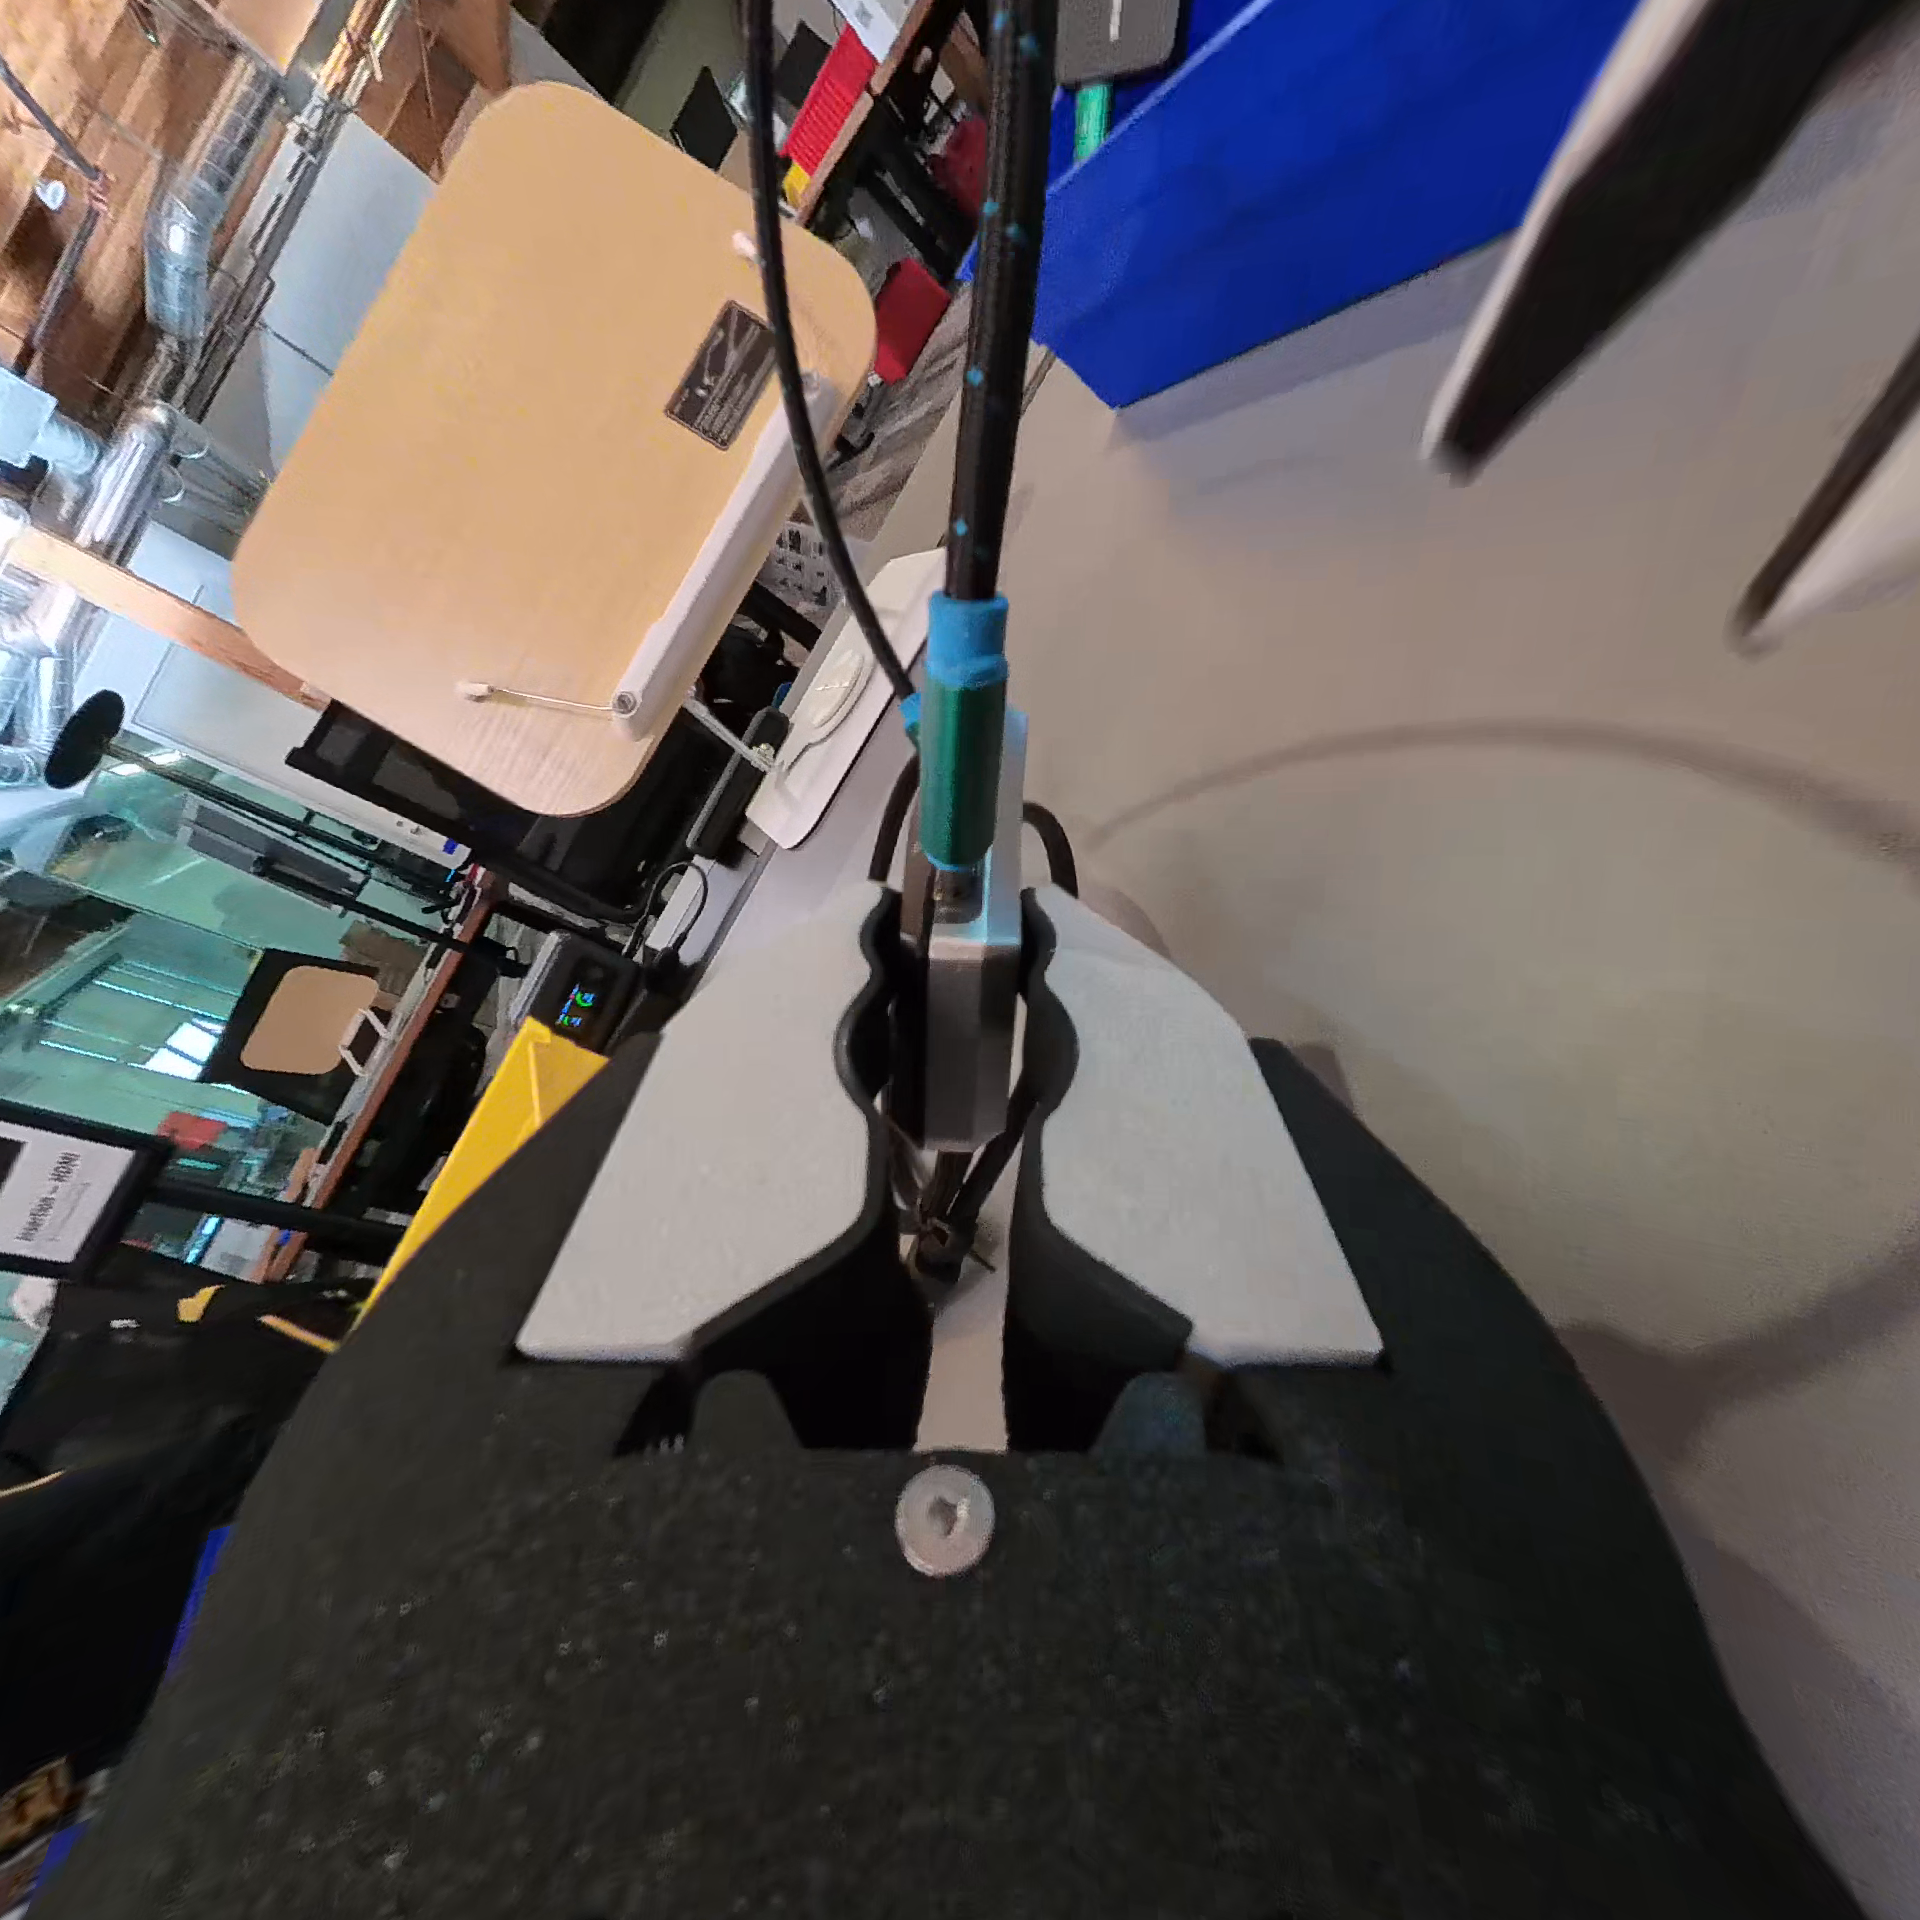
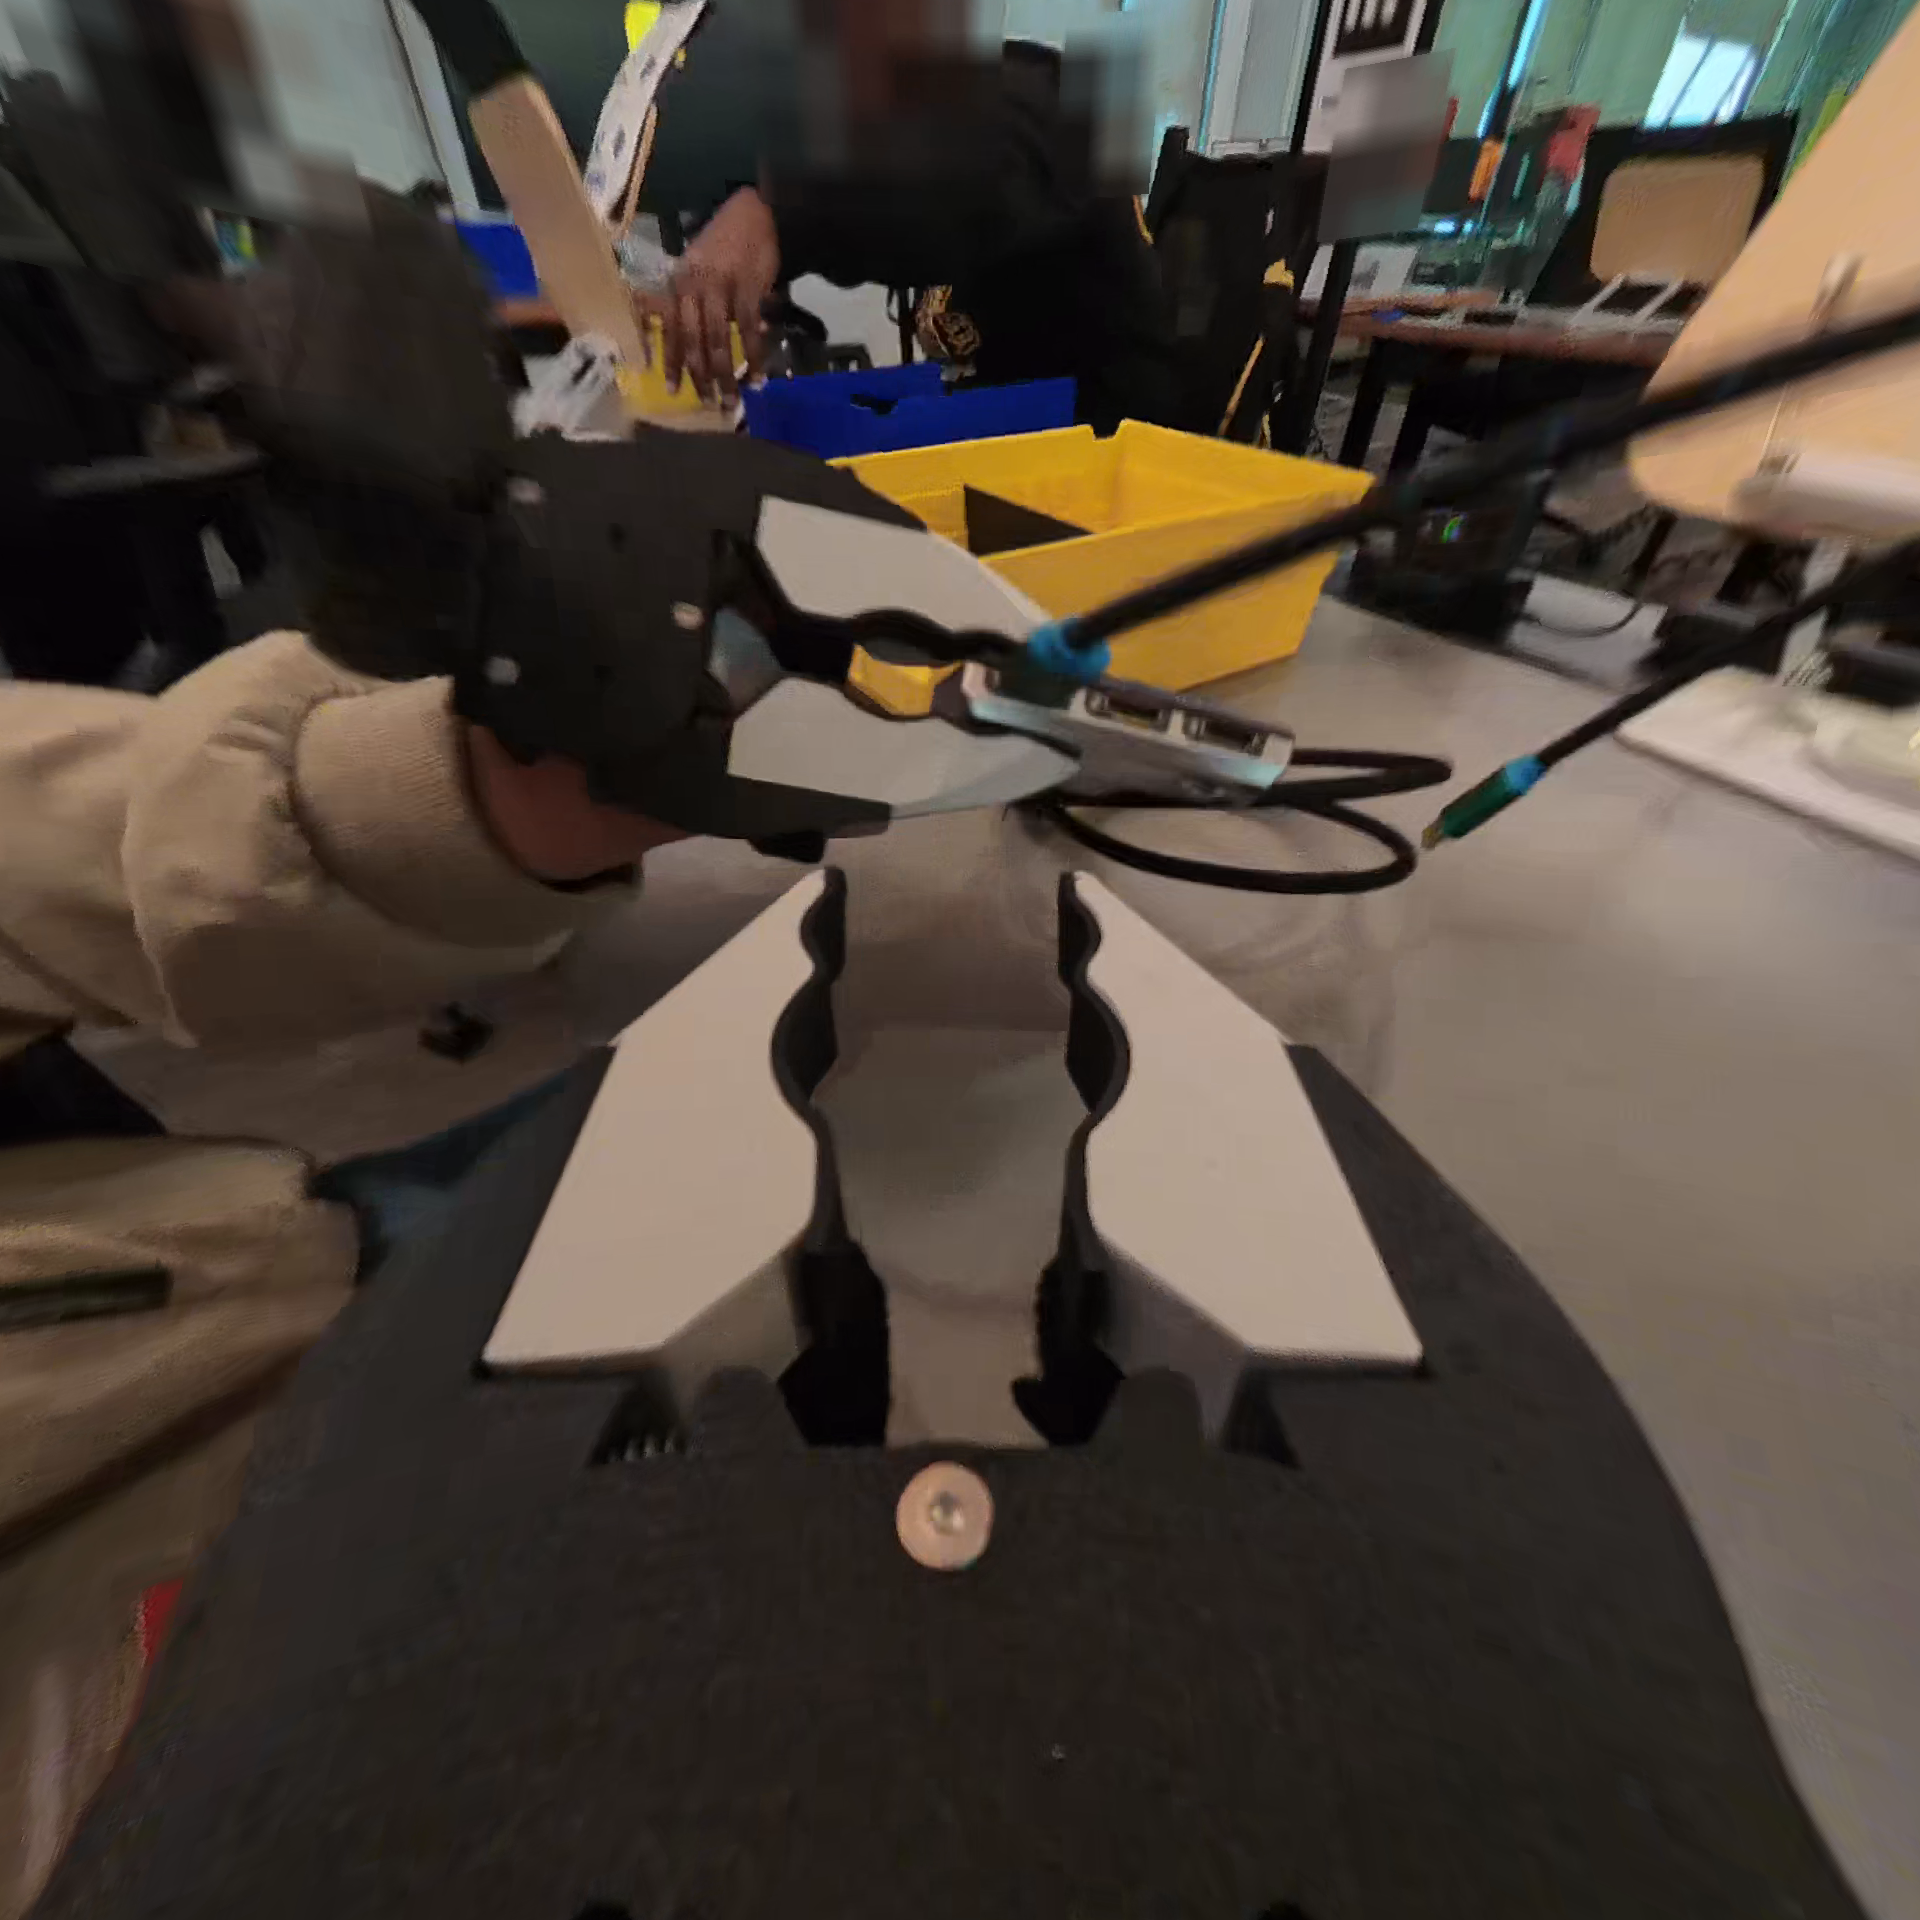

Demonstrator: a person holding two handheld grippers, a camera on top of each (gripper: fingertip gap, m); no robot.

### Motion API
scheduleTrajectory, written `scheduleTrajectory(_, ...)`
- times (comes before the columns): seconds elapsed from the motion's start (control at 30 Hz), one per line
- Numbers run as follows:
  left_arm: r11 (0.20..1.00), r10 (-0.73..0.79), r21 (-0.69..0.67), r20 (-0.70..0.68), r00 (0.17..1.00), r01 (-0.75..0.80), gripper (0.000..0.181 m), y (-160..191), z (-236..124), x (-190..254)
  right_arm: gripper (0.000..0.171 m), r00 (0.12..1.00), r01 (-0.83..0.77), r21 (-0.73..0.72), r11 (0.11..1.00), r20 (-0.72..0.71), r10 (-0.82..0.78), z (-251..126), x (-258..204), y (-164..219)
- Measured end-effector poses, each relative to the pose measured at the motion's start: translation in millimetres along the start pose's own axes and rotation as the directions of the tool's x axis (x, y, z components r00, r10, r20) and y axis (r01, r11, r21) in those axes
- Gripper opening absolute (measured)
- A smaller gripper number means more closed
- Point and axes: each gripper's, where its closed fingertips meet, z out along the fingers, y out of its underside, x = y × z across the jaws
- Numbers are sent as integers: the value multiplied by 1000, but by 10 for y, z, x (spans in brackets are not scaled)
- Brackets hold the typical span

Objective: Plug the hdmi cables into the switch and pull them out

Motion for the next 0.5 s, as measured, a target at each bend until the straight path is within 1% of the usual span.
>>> scheduleTrajectory(0.03, 1000, -12, 13, -5, 1000, 12, 20, -33, -6, 15, 42, 999, -43, 26, 999, -14, 44, 78, 66, 18)
scheduleTrajectory(0.1, 999, -12, 30, -18, 1000, 13, 20, -90, -17, 68, 38, 995, -89, 129, 988, -22, 93, 163, 173, -192)
scheduleTrajectory(0.13, 999, 0, 35, -21, 1000, 1, 20, -110, -25, 95, 35, 995, -83, 157, 984, -39, 90, 201, 222, -295)
scheduleTrajectory(0.17, 999, 15, 37, -23, 1000, -14, 21, -123, -33, 117, 30, 995, -66, 155, 986, -69, 78, 246, 274, -347)
scheduleTrajectory(0.2, 999, 24, 37, -21, 1000, -23, 21, -132, -38, 128, 27, 995, -59, 136, 989, -66, 68, 308, 272, -351)
scheduleTrajectory(0.27, 999, 34, 40, -19, 999, -33, 20, -142, -48, 131, 26, 996, -83, 74, 994, -34, 86, 408, 228, -258)
scheduleTrajectory(0.33, 999, 35, 40, -20, 999, -34, 20, -137, -59, 134, 26, 992, -121, 90, 989, -20, 124, 415, 214, -222)
scheduleTrajectory(0.4, 999, 38, 36, -27, 999, -37, 20, -126, -67, 149, 21, 992, -128, 98, 987, -4, 129, 415, 176, -205)
scheduleTrajectory(0.5, 998, 46, 31, -36, 998, -45, 20, -101, -67, 152, 19, 992, -128, 62, 990, 0, 129, 438, 153, -187)
